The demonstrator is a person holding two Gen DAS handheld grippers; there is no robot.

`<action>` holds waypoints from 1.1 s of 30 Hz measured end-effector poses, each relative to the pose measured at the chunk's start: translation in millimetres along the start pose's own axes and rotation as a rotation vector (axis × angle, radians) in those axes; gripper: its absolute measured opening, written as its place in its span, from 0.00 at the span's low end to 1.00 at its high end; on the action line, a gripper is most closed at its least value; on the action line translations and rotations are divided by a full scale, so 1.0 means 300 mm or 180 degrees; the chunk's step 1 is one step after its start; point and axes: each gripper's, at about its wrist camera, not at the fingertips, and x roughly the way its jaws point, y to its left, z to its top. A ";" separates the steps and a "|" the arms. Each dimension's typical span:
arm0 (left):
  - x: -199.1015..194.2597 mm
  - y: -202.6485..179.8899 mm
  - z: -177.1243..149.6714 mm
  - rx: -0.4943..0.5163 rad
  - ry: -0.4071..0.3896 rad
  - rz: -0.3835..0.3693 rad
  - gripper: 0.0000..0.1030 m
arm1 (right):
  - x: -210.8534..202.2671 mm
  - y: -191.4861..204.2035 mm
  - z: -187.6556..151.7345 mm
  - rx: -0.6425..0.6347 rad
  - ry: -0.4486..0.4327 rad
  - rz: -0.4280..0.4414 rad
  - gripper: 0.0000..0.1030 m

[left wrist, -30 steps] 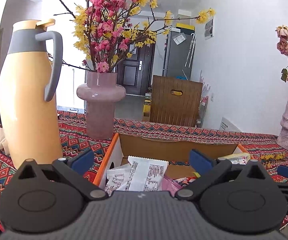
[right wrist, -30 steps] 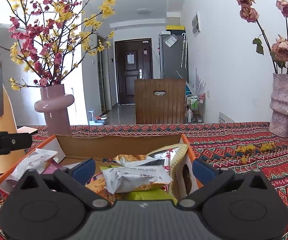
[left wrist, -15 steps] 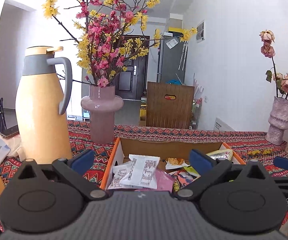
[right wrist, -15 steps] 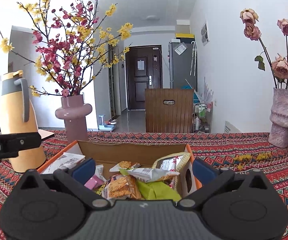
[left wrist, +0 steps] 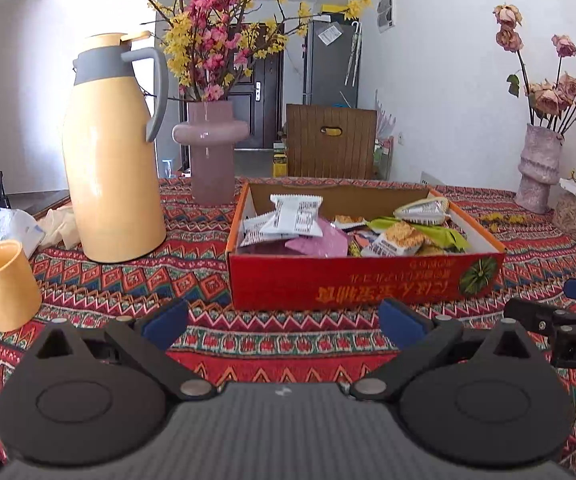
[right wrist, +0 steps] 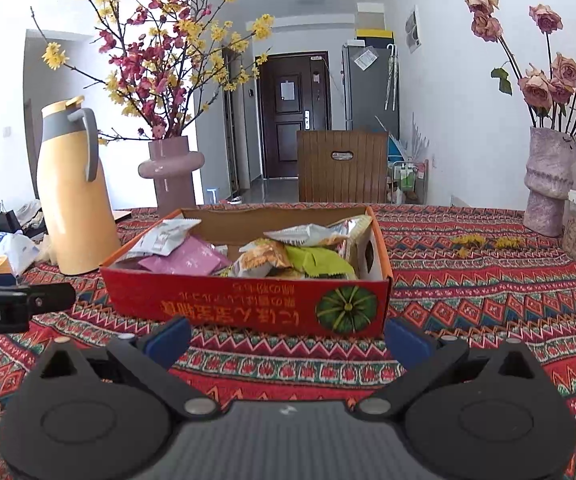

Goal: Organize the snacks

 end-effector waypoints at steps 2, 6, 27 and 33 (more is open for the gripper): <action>-0.010 0.000 -0.030 0.0018 0.0068 0.0000 1.00 | -0.014 0.002 -0.025 0.0004 0.0049 0.0006 1.00; -0.034 0.008 -0.075 0.0005 0.0150 -0.0018 1.00 | -0.037 0.001 -0.072 0.0010 0.0152 -0.0014 1.00; -0.102 0.004 -0.156 -0.0040 0.0283 -0.0168 1.00 | -0.127 0.023 -0.138 0.0027 0.0221 -0.0041 1.00; -0.109 0.010 -0.161 -0.0056 0.0282 -0.0174 1.00 | -0.131 0.029 -0.140 0.0018 0.0224 -0.0041 1.00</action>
